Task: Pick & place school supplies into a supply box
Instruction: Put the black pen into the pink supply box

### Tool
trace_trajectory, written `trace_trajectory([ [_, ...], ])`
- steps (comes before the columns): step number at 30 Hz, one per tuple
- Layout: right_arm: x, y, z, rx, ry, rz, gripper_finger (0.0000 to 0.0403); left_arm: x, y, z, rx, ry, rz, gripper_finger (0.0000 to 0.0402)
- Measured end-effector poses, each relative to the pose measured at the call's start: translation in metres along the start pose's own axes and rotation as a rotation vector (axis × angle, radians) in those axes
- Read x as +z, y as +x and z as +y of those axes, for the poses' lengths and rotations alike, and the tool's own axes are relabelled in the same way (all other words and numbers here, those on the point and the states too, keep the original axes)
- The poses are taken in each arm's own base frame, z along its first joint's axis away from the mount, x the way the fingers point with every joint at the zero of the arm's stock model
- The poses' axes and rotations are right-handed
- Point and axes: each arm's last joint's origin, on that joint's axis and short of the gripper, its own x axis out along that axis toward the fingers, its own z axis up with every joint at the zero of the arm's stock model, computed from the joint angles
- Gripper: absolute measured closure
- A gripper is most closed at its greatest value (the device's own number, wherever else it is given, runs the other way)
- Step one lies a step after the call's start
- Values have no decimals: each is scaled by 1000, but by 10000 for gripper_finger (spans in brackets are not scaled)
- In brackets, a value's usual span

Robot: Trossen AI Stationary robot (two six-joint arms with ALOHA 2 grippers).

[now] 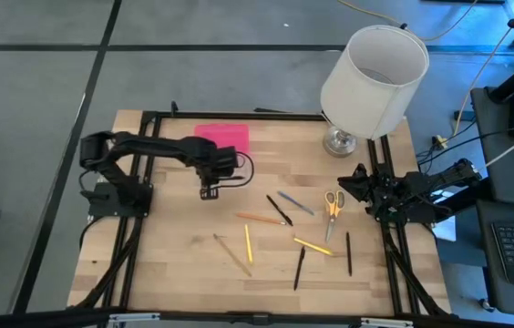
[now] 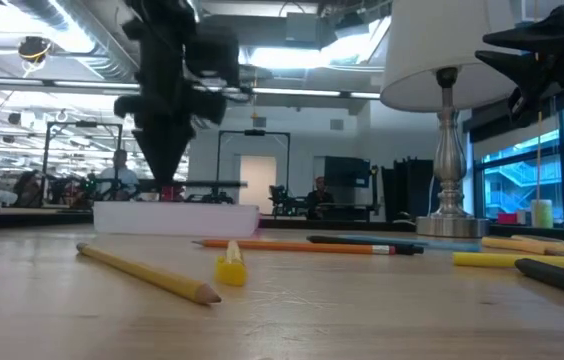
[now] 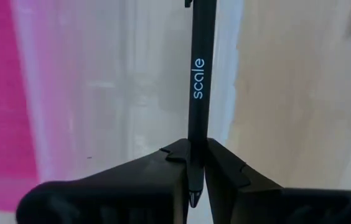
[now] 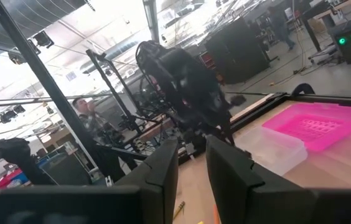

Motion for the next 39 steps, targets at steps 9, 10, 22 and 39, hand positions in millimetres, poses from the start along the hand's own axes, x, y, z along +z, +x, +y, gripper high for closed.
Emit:
trace_trajectory([
  [9, 0, 0, 0, 0, 0, 0, 315, 5, 36, 10, -18, -39, 133, 382],
  [10, 0, 0, 0, 0, 0, 0, 315, 5, 39, 10, -20, -40, 142, 382],
  [22, 0, 0, 0, 0, 2, 0, 315, 6, 46, 9, -23, -41, 162, 382],
  [39, 0, 0, 0, 2, 0, 1, 315, 6, 46, 9, -23, -40, 163, 354],
])
